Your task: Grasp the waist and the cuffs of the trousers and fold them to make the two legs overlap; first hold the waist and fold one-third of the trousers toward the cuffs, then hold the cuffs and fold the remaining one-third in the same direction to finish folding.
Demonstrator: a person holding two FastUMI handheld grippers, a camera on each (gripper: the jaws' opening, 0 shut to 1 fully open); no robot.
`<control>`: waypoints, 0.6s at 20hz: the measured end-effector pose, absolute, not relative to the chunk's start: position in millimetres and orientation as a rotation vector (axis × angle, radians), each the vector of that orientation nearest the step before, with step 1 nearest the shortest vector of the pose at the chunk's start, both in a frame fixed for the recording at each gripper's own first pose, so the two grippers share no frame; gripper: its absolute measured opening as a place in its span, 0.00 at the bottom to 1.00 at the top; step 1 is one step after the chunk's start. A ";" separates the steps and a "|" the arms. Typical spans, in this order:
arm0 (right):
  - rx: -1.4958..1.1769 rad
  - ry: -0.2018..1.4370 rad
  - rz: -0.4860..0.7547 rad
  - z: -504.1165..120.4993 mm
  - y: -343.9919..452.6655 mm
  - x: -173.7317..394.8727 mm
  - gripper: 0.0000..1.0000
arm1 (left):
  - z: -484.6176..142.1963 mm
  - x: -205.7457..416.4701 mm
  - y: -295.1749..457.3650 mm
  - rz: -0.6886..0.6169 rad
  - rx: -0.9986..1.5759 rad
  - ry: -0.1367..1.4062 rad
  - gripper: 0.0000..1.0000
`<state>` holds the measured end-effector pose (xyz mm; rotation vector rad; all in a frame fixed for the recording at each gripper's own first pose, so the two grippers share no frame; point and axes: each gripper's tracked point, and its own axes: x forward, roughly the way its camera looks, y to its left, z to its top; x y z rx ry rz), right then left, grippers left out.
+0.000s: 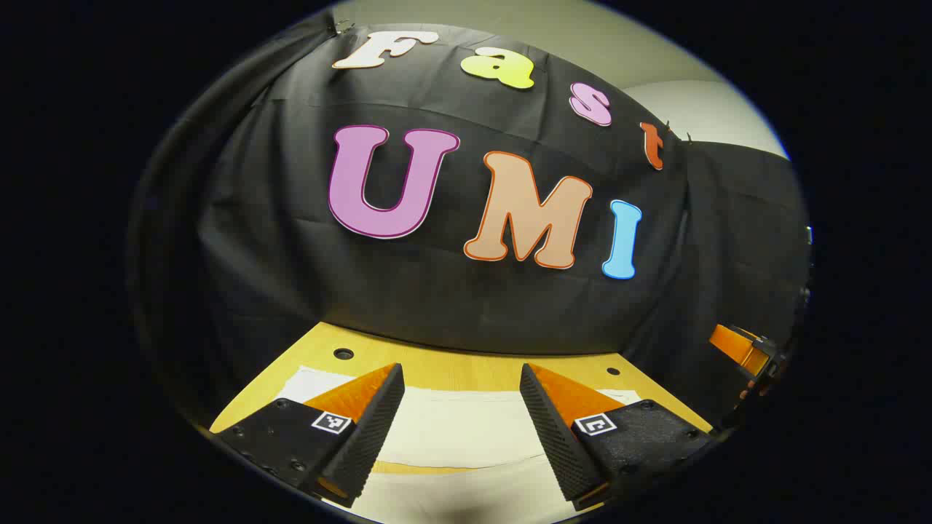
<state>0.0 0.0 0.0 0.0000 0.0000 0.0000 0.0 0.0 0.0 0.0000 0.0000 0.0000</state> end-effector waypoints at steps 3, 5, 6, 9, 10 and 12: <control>-0.002 0.004 -0.002 -0.6 -6.7 1.6 0.92 | -3.0 1.2 -3.0 0.012 -0.005 0.003 0.95; -0.006 0.013 0.006 -4.4 -9.0 3.4 0.96 | -4.7 3.2 -5.1 0.018 0.002 0.009 0.95; -0.008 0.016 0.010 -4.9 -9.4 4.7 0.96 | -4.4 4.0 -6.8 0.019 0.004 0.009 0.95; -0.007 0.020 0.025 -6.4 -9.0 4.7 0.92 | -6.4 4.1 -14.7 0.016 0.007 0.012 0.95; -0.007 0.022 0.031 -6.1 -8.1 4.9 0.92 | -7.2 2.9 -16.9 0.015 0.007 0.014 0.95; -0.010 0.026 0.044 -8.1 -7.2 3.5 0.92 | -8.3 1.4 -20.4 0.017 0.008 0.019 0.95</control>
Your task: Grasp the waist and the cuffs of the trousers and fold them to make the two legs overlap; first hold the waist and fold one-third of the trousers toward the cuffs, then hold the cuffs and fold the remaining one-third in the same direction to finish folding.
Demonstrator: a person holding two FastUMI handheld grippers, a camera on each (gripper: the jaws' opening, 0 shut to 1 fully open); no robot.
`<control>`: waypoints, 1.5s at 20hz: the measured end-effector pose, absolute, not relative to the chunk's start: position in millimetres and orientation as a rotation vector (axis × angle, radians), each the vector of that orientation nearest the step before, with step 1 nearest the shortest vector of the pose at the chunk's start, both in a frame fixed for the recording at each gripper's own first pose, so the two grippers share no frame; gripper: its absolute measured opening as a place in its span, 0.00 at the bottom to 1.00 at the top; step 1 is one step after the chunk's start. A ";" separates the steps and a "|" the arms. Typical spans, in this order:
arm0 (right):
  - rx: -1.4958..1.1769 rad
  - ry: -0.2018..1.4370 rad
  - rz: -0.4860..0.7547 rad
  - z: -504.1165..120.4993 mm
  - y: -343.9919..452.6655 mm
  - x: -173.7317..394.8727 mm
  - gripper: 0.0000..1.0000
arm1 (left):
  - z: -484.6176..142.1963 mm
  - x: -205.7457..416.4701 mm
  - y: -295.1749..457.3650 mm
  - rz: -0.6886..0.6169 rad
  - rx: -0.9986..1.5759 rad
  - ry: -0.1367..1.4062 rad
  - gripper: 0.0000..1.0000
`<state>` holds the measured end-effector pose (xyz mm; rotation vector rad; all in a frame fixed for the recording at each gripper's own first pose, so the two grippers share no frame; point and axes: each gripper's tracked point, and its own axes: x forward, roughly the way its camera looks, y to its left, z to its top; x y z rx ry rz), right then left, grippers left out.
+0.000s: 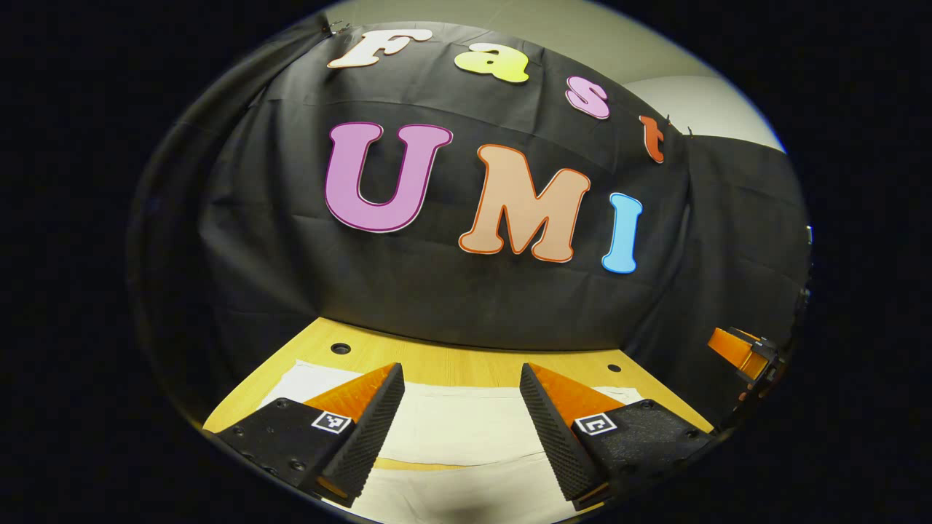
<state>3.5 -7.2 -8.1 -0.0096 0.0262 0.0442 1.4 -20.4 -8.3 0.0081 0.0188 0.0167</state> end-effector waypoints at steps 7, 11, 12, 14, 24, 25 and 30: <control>-0.007 0.043 0.064 -16.0 -10.1 4.5 0.96 | -18.0 -2.6 -26.4 0.024 0.027 0.037 0.95; -0.007 0.052 0.075 -17.5 -9.2 6.4 0.96 | -20.8 -3.7 -27.3 0.031 0.030 0.042 0.95; -0.010 0.052 0.078 -19.5 -9.6 6.5 0.96 | -21.2 -4.9 -27.0 0.033 0.034 0.043 0.95; -0.018 0.056 0.084 -21.1 -9.7 7.1 0.96 | -25.9 -8.3 -24.4 0.040 0.044 0.056 0.94; -0.028 0.107 0.135 -38.0 1.6 9.4 0.96 | -94.9 -43.5 -3.9 -0.020 0.162 0.245 0.95; -0.032 0.112 0.141 -39.4 3.6 9.3 0.96 | -107.4 -49.8 -0.8 -0.042 0.182 0.287 0.95; -0.055 0.139 0.174 -52.2 16.8 5.1 0.96 | -168.5 -90.2 12.4 -0.210 0.233 0.522 0.95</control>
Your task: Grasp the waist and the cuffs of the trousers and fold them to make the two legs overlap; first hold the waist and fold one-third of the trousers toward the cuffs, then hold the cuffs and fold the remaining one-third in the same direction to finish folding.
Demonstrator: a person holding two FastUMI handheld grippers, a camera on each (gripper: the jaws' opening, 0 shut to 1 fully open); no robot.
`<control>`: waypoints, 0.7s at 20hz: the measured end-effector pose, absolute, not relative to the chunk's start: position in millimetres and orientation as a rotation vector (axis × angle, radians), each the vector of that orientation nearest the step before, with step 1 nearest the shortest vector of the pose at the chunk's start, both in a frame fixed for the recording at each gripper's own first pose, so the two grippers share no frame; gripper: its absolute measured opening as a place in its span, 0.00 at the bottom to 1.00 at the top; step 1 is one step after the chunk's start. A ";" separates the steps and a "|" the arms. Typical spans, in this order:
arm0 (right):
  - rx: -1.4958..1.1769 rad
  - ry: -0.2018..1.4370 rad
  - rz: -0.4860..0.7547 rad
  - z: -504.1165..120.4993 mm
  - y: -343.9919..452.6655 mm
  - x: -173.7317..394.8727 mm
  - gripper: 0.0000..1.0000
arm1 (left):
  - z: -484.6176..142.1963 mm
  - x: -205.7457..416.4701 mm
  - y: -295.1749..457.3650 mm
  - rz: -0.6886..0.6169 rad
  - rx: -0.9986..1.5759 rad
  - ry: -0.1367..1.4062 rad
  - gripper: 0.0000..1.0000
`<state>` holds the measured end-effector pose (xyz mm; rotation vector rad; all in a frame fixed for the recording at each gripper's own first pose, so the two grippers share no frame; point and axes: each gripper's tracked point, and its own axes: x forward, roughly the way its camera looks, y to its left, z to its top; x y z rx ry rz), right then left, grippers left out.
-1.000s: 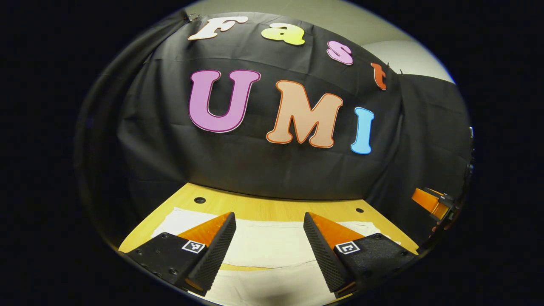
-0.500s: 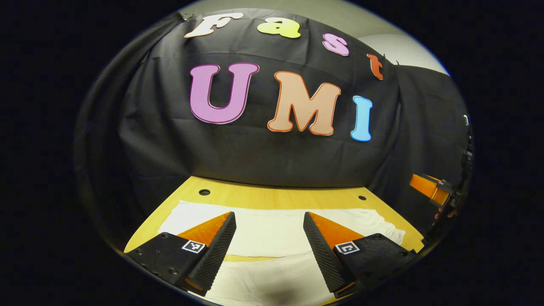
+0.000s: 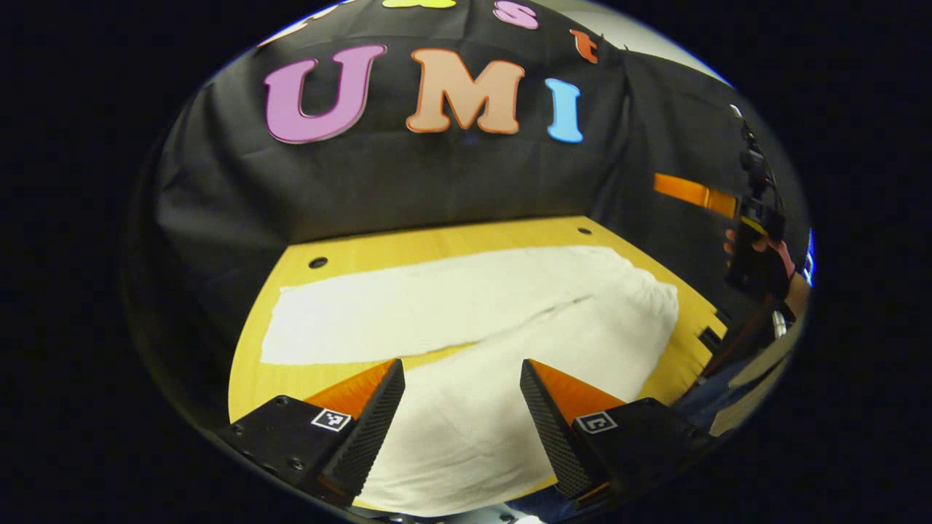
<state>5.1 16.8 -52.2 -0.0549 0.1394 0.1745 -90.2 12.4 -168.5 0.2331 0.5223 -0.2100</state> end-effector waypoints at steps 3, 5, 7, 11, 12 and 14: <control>-0.055 0.158 0.184 -60.0 22.4 3.1 0.96 | -202.4 -104.4 29.1 -0.276 0.309 0.679 0.96; -0.067 0.168 0.179 -65.0 21.8 1.8 0.96 | -225.0 -124.7 43.6 -0.323 0.386 0.790 0.96; -0.080 0.175 0.173 -68.4 20.9 -1.0 0.96 | -242.5 -142.8 56.3 -0.378 0.456 0.880 0.96; -0.097 0.193 0.161 -73.9 17.2 -4.4 0.96 | -276.7 -174.1 82.3 -0.487 0.590 1.032 0.94; -0.099 0.194 0.156 -74.0 16.4 -6.2 0.96 | -282.3 -177.8 85.4 -0.503 0.615 1.055 0.94; -0.104 0.197 0.148 -75.5 13.5 -7.1 0.96 | -288.6 -184.3 89.8 -0.524 0.648 1.092 0.94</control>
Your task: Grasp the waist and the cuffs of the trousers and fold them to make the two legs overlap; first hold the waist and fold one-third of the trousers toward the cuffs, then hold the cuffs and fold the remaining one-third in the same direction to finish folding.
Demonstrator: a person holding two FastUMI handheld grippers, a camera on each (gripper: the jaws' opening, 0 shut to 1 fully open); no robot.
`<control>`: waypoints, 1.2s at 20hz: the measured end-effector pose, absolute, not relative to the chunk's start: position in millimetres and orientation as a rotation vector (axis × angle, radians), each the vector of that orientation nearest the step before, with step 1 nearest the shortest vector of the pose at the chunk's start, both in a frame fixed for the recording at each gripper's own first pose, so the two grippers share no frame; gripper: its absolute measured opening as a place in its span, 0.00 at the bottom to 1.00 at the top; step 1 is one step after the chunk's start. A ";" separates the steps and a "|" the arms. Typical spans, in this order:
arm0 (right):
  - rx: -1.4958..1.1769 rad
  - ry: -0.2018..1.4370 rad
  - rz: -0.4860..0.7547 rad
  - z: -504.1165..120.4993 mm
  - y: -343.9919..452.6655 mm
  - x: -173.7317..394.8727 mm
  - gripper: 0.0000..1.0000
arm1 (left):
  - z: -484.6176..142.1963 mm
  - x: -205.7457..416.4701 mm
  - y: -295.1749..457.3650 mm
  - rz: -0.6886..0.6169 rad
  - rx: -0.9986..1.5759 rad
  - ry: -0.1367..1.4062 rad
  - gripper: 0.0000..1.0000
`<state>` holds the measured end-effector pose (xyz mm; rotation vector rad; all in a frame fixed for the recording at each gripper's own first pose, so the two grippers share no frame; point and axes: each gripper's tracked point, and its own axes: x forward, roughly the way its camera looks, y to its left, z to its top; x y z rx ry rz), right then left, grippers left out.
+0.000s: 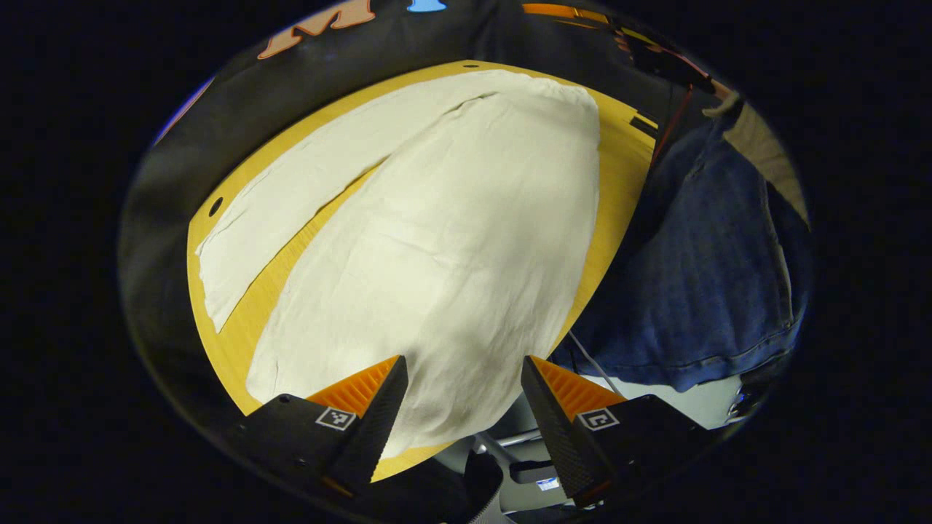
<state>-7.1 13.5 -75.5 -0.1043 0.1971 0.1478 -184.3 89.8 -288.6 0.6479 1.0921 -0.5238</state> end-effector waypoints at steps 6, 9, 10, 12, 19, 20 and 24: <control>-0.128 0.217 0.123 -83.3 4.2 -10.7 0.96 | -302.2 -190.3 98.0 -0.553 0.702 1.179 0.92; -0.131 0.226 0.118 -87.2 0.7 -10.8 0.98 | -310.5 -191.9 104.6 -0.537 0.735 1.232 0.89; -0.137 0.227 0.118 -87.5 0.1 -10.5 0.98 | -307.6 -189.6 101.7 -0.545 0.733 1.224 0.88; -0.152 0.235 0.118 -89.9 -2.4 -10.4 0.98 | -310.5 -187.2 109.4 -0.538 0.744 1.254 0.86; -0.195 0.283 0.165 -107.6 -8.5 -10.0 0.97 | -309.6 -166.7 109.0 -0.532 0.766 1.281 0.55; -0.209 0.295 0.187 -111.2 -7.4 -10.6 0.98 | -308.3 -161.9 110.1 -0.528 0.768 1.283 0.39; -0.288 0.405 0.324 -146.4 -3.5 -21.9 0.99 | -308.3 -155.9 104.7 -0.552 0.777 1.338 0.01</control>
